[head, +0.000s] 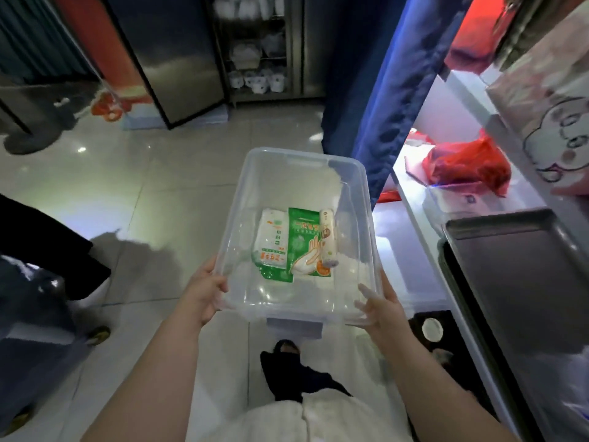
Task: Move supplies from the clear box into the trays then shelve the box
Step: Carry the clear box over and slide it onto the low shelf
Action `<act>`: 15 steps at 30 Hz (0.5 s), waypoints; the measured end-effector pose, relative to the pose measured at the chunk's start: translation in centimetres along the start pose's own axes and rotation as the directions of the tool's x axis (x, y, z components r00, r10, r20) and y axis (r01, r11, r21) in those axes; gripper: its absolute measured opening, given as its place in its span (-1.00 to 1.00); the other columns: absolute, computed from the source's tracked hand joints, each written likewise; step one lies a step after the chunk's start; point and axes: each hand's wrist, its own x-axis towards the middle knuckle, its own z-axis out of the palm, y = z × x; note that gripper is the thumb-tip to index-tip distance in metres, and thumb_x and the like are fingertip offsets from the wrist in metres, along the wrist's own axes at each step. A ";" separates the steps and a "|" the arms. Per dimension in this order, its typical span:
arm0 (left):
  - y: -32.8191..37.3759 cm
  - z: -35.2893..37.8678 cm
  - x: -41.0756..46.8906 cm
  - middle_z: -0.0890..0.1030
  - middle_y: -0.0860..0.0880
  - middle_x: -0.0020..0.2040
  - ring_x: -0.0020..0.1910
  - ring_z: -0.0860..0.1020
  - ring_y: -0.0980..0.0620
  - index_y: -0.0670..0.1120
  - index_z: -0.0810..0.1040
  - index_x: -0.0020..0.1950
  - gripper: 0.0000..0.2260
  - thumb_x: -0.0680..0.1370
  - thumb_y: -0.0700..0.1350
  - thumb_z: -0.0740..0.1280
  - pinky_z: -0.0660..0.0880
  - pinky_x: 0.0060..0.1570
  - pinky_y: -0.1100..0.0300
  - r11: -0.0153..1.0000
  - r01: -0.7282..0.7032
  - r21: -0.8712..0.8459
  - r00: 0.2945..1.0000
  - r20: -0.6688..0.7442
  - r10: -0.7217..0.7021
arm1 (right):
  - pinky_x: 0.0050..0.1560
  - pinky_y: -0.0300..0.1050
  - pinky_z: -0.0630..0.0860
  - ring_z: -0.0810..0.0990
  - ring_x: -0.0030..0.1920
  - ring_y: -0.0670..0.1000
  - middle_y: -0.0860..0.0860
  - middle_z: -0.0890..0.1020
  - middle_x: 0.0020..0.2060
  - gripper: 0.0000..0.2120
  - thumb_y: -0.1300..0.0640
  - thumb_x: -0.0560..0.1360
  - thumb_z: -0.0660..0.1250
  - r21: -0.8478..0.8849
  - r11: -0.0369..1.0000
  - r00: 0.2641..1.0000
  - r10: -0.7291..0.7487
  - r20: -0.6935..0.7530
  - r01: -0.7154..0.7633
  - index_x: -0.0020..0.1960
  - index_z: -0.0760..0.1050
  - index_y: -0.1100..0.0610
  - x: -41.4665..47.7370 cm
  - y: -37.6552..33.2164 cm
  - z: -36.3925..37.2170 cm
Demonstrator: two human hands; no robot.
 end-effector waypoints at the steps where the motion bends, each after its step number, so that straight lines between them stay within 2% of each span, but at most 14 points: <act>1: 1.0 0.5 1.9 0.68 0.09 -0.23 -0.34 0.61 0.11 0.08 0.54 0.26 -0.33 0.34 -0.51 0.10 0.55 -0.48 0.06 0.999 0.014 0.030 1.000 0.005 -0.014 | -0.16 0.25 0.59 0.55 -0.04 0.20 0.08 0.61 -0.03 -0.42 0.30 0.45 0.40 0.023 1.000 1.000 0.004 -0.010 -0.003 0.28 0.45 -0.26 1.4 0.1 0.2; 3: 3.0 1.8 5.7 0.68 0.11 -0.27 -0.32 0.62 0.05 0.00 0.51 0.28 -0.31 0.28 -0.50 0.07 0.56 -0.48 0.00 0.992 0.061 0.106 0.997 0.042 -0.066 | -0.20 0.24 0.58 0.61 -0.08 0.22 0.11 0.63 0.03 -0.44 0.31 0.45 0.39 0.052 0.999 0.998 0.015 -0.057 -0.012 0.27 0.46 -0.25 4.2 0.2 0.4; 6: 5.3 3.6 9.5 0.66 0.08 -0.14 -0.21 0.58 -0.08 0.11 0.52 0.24 -0.28 0.28 -0.51 0.05 0.55 -0.45 -0.19 0.978 0.110 0.175 0.987 0.101 -0.129 | -0.25 0.31 0.54 0.64 -0.22 0.16 0.09 0.64 0.05 -0.48 0.28 0.50 0.34 0.075 0.997 0.999 0.000 -0.033 0.002 0.29 0.43 -0.23 6.1 -0.5 1.2; 9: 7.4 5.7 13.5 0.67 0.06 -0.11 -0.24 0.61 -0.05 0.12 0.49 0.29 -0.23 0.28 -0.54 0.02 0.56 -0.47 -0.07 0.962 0.138 0.235 0.971 0.159 -0.178 | -0.24 0.37 0.55 0.63 -0.09 0.19 0.05 0.64 0.06 -0.46 0.20 0.51 0.36 0.144 0.990 0.989 0.023 -0.148 -0.001 0.31 0.37 -0.33 7.8 -0.5 1.9; 12: 9.2 7.7 17.6 0.64 0.06 0.02 -0.11 0.59 -0.07 0.24 0.48 0.26 -0.18 0.30 -0.55 0.02 0.57 -0.41 0.05 0.931 0.173 0.321 0.945 0.212 -0.249 | -0.24 0.36 0.55 0.56 -0.07 0.21 0.10 0.58 0.08 -0.42 0.22 0.49 0.37 0.250 0.968 0.952 0.073 -0.297 0.004 0.36 0.34 -0.27 8.7 0.0 2.9; 15: 10.5 10.1 22.0 0.59 0.04 0.11 -0.10 0.58 -0.07 0.23 0.39 0.36 -0.23 0.40 -0.54 0.06 0.56 -0.31 0.08 0.885 0.194 0.424 0.896 0.291 -0.336 | -0.25 0.36 0.55 0.60 -0.06 0.22 0.07 0.60 0.13 -0.45 0.28 0.50 0.33 0.313 0.946 0.923 0.037 -0.382 0.091 0.33 0.39 -0.25 9.4 0.8 3.8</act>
